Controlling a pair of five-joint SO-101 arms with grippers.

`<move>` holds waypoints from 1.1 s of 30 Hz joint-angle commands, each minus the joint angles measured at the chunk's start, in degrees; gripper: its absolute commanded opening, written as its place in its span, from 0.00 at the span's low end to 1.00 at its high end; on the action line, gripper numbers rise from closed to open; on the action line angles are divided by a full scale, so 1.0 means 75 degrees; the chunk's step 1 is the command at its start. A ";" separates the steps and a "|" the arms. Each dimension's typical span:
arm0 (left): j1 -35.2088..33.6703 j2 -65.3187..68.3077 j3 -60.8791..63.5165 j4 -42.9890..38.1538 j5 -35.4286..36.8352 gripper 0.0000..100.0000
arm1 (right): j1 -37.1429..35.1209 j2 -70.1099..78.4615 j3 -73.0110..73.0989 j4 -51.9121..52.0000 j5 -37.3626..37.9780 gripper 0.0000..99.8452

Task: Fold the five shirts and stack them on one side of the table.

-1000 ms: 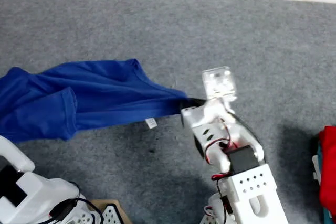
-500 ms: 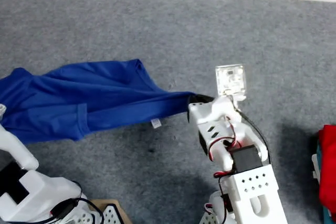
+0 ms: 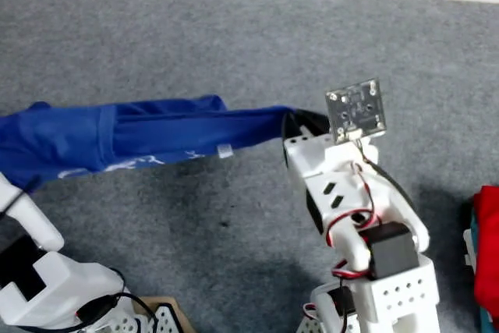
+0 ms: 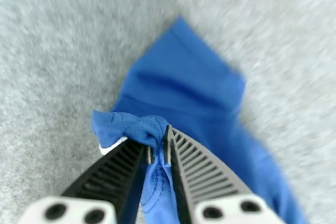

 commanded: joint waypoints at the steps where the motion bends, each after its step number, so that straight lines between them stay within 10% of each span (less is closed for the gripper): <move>1: 0.0064 -0.0428 -0.1565 0.0621 0.0176 0.01 | -0.0041 -0.0158 -0.1002 -0.0006 0.0492 0.01; 19: 0.0064 -0.0440 -0.6535 0.2168 0.1536 0.01 | -0.0041 0.0404 -0.4777 0.0674 0.0856 0.01; 33: 0.0779 0.0510 -0.5597 0.0727 0.2262 0.01 | -0.0006 0.4273 -0.6394 0.0733 0.0903 0.01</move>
